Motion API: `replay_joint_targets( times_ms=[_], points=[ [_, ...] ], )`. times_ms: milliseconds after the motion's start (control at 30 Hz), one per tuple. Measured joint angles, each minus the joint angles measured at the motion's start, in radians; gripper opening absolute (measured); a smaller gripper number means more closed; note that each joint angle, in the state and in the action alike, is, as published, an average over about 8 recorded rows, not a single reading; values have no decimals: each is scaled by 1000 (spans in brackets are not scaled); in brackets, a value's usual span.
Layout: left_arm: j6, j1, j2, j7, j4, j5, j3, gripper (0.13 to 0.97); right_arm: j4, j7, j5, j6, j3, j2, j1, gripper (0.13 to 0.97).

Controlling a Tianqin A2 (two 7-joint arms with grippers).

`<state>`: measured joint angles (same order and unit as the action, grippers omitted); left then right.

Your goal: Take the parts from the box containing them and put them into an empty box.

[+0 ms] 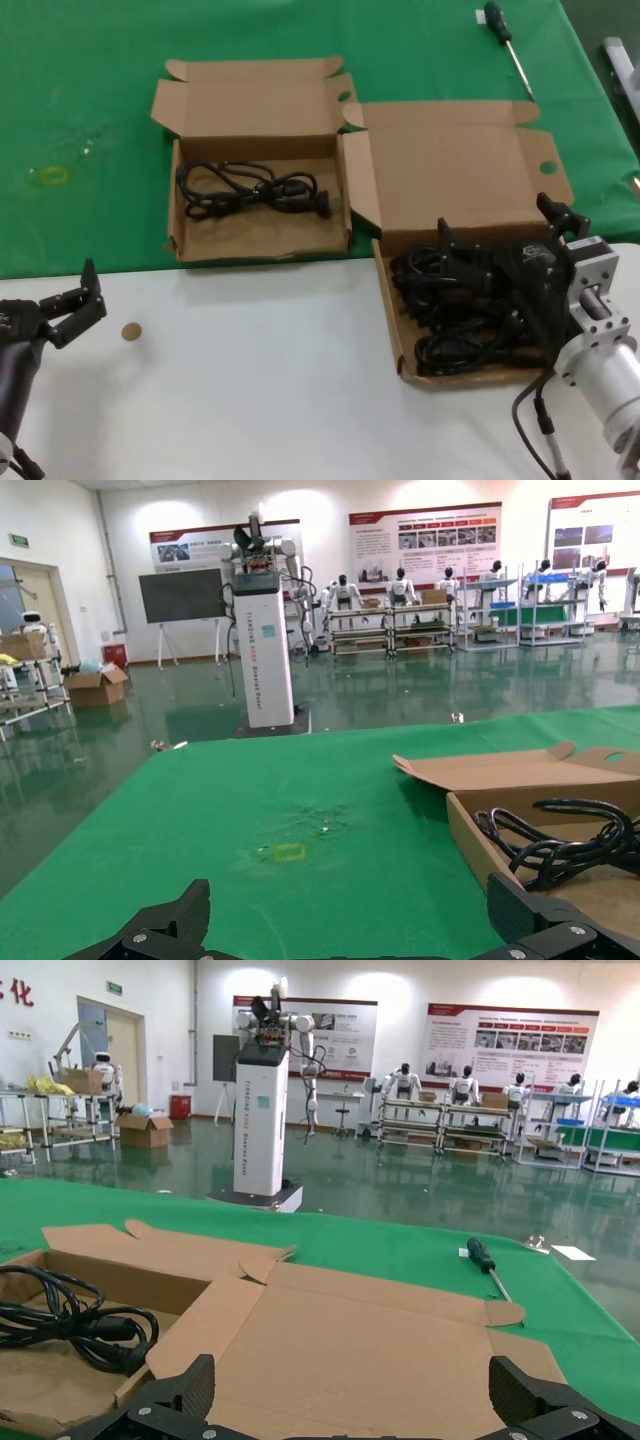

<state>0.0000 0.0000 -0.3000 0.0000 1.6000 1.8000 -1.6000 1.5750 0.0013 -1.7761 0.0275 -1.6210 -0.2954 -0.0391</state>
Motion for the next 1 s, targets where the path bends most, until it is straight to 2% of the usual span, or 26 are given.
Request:
replay_joint_targets(
  times_ms=[1000],
  points=[
    [0, 0, 0, 0, 0, 0, 0, 966, 0, 0, 0, 0, 0, 0, 0, 966]
  ],
)
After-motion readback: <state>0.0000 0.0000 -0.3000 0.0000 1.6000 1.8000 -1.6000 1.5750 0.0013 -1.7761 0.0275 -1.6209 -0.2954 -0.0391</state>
